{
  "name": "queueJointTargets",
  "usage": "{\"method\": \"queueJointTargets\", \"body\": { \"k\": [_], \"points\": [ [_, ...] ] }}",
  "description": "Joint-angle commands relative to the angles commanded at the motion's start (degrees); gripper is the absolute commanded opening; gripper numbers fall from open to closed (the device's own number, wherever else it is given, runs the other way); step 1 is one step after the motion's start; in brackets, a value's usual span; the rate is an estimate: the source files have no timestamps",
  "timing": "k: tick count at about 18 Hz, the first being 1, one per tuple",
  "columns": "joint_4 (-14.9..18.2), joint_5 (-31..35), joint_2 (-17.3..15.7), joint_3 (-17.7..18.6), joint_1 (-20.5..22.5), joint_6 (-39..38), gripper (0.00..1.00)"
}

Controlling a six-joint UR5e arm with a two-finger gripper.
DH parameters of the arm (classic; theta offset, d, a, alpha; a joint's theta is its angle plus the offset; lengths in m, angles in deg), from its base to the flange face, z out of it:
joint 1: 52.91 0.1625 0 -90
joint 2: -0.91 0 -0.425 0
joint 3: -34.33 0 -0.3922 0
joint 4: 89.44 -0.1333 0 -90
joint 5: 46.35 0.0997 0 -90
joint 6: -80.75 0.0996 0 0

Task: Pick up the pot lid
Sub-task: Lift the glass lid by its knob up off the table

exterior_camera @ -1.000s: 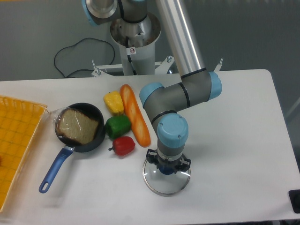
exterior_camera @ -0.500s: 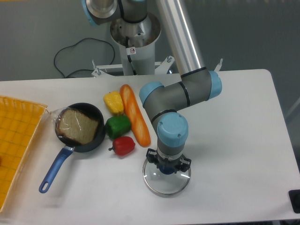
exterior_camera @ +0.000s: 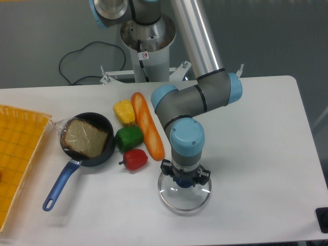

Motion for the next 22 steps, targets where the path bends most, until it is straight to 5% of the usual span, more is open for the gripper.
{"method": "queueJointTargets", "body": {
  "k": [13, 22],
  "points": [
    [9.8, 0.1, -5.3, 0.6, 0.5, 7.4, 0.21],
    [11.2, 0.0, -8.5, 0.7, 1.2, 14.2, 0.21]
  ]
}}
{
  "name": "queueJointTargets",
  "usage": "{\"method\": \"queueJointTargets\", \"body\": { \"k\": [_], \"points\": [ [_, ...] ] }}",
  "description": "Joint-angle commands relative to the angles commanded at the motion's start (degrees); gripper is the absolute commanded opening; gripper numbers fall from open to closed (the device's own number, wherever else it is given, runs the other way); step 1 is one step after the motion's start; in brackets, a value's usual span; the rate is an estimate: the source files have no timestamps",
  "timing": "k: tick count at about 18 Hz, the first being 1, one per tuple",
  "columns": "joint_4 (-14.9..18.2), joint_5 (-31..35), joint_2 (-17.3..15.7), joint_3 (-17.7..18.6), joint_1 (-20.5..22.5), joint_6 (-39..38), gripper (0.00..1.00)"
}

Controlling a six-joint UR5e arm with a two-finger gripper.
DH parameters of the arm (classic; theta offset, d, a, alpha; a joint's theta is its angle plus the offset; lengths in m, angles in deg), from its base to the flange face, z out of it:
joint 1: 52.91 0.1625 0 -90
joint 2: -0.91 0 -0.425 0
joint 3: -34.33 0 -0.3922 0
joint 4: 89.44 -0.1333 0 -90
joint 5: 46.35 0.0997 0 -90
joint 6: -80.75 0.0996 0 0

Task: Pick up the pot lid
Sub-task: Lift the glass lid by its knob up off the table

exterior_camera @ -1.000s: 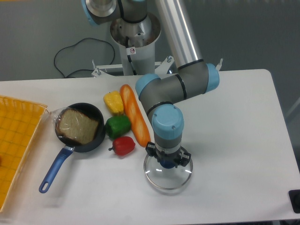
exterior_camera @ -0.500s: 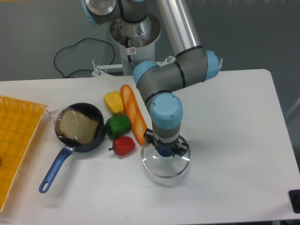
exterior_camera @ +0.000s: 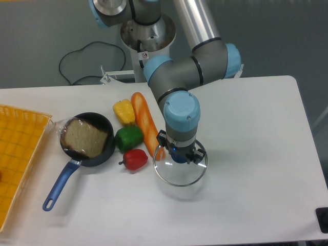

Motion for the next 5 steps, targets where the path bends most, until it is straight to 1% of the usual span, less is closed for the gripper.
{"method": "queueJointTargets", "body": {
  "k": [2, 5],
  "points": [
    [1.8, 0.1, -1.1, 0.0, 0.4, 1.5, 0.21],
    [2.2, 0.1, -1.1, 0.0, 0.5, 2.3, 0.21]
  ]
}}
